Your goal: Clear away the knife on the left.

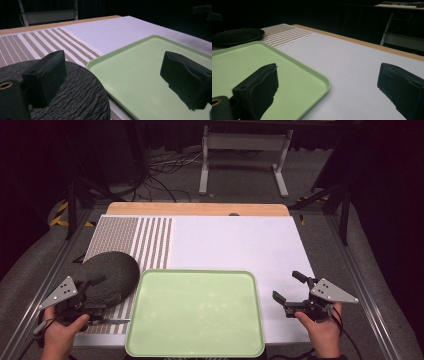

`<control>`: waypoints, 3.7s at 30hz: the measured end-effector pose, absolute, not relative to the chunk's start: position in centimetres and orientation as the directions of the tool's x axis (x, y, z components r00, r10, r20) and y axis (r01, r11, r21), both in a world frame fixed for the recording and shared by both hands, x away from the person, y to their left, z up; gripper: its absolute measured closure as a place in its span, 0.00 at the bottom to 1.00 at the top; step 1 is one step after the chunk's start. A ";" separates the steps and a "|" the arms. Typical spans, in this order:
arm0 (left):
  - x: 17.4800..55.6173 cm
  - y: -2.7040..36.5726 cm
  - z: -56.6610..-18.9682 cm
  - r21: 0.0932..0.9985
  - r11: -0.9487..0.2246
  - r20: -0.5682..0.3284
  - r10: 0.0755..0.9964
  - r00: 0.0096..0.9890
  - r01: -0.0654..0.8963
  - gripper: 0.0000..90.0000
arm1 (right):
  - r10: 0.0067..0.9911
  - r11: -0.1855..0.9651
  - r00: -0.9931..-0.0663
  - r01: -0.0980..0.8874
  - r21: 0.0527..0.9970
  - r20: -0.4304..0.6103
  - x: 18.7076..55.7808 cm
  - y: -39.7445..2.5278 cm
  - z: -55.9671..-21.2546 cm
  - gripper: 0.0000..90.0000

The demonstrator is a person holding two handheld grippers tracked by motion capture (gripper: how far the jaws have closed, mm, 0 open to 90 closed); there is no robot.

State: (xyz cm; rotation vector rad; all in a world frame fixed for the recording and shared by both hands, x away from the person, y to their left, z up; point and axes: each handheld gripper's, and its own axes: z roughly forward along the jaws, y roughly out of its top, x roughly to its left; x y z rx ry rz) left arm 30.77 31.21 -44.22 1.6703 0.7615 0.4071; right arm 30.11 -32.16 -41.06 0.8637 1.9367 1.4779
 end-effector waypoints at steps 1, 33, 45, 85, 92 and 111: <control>30.7 31.3 -44.2 0.961 -0.089 -0.135 0.671 0.729 0.260 0.08 | 0.764 0.187 -0.644 0.162 0.969 -0.040 30.1 -32.2 -41.1 0.05; 30.6 32.7 -41.2 0.853 -0.403 -0.023 0.605 0.796 0.332 0.17 | 0.739 0.190 -0.674 0.196 0.962 -0.008 31.3 -31.3 -41.9 0.03; 31.2 32.6 -40.8 0.742 -0.552 -0.010 0.558 0.830 0.381 0.16 | 0.719 0.193 -0.695 0.194 0.962 -0.005 31.4 -31.2 -42.1 0.03; 31.1 32.2 -42.0 0.215 -0.959 0.055 0.200 0.978 0.184 0.39 | 0.697 0.228 -0.717 0.223 0.948 0.001 31.6 -30.7 -42.7 0.06; 31.1 31.4 -42.5 0.110 -0.988 0.076 0.115 0.990 0.107 0.53 | 0.693 0.231 -0.721 0.222 0.947 -0.001 31.5 -30.7 -42.7 0.06; 32.0 31.2 -43.2 -0.010 -1.000 0.065 -0.005 0.998 -0.004 0.86 | 0.681 0.246 -0.732 0.222 0.944 -0.005 31.5 -30.4 -42.9 0.06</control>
